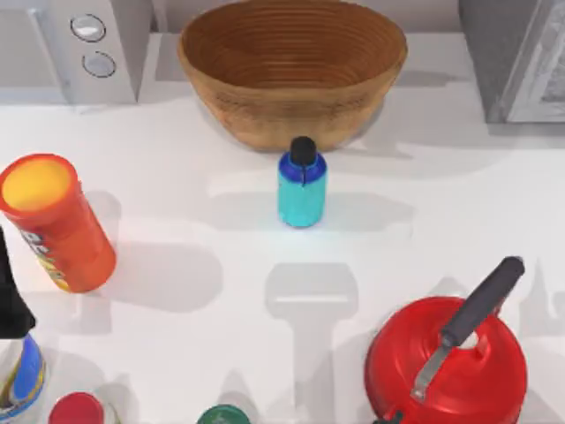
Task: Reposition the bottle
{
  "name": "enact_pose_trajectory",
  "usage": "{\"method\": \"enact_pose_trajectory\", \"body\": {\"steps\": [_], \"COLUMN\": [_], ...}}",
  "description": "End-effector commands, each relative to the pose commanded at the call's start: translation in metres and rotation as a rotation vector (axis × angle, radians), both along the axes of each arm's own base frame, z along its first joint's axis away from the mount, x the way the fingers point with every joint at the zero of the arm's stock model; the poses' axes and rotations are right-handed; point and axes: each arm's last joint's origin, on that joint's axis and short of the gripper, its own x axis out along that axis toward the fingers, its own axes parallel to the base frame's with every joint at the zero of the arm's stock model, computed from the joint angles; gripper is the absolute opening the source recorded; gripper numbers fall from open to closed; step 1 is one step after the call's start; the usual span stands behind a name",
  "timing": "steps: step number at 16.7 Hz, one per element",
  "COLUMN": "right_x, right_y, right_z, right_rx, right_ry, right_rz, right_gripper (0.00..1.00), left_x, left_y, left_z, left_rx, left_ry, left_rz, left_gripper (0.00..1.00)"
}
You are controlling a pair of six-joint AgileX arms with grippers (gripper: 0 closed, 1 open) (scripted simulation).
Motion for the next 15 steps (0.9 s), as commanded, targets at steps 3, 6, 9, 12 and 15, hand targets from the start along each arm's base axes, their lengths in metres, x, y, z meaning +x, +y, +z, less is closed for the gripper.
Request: {"method": "enact_pose_trajectory", "body": {"steps": [3, 6, 9, 12, 15], "right_x": [0.0, 0.002, 0.014, 0.041, 0.088], "right_y": [0.001, 0.009, 0.023, 0.045, 0.081], "right_z": [0.003, 0.022, 0.048, 0.076, 0.086], "right_rx": [0.0, -0.001, -0.005, -0.022, -0.064], "right_ry": [0.0, 0.008, 0.053, 0.132, 0.254], "right_rz": [0.011, 0.083, 0.177, 0.277, 0.388], "right_gripper": [1.0, 1.0, 1.0, 1.0, 1.0], "left_x": [0.0, 0.0, 0.0, 0.0, 0.0], "left_y": [0.0, 0.0, 0.0, 0.0, 0.0], "left_z": [0.0, 0.0, 0.0, 0.0, 0.0], "left_rx": [0.0, 0.0, 0.0, 0.0, 0.0], "left_ry": [0.0, 0.0, 0.0, 0.0, 0.0], "left_rz": [0.0, 0.0, 0.0, 0.0, 0.0], "left_gripper": [1.0, 1.0, 1.0, 1.0, 1.0]}}
